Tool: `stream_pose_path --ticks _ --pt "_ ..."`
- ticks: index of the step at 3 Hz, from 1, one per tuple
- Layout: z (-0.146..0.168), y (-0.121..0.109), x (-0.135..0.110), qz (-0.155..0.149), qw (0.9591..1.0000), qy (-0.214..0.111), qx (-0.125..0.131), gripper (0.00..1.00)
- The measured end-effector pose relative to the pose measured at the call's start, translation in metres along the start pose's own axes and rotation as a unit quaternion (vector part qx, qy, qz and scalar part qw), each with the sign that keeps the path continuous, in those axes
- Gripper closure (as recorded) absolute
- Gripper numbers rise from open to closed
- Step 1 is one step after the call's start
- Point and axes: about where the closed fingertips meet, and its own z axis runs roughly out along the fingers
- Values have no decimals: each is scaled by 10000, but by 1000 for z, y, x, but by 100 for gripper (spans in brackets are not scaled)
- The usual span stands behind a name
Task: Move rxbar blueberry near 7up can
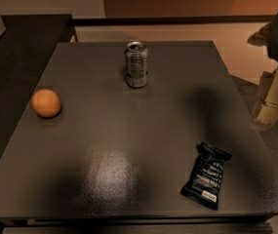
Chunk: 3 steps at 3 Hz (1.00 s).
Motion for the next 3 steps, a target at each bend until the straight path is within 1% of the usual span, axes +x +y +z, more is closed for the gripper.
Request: stream_pose_path --ticks 1,2,3 --pt "-1 6 -1 2 10000 -43 1 0" --pt "7 23 4 131 9996 -211 -131 0" --pt "27 45 13 306 9979 -445 -347 0"
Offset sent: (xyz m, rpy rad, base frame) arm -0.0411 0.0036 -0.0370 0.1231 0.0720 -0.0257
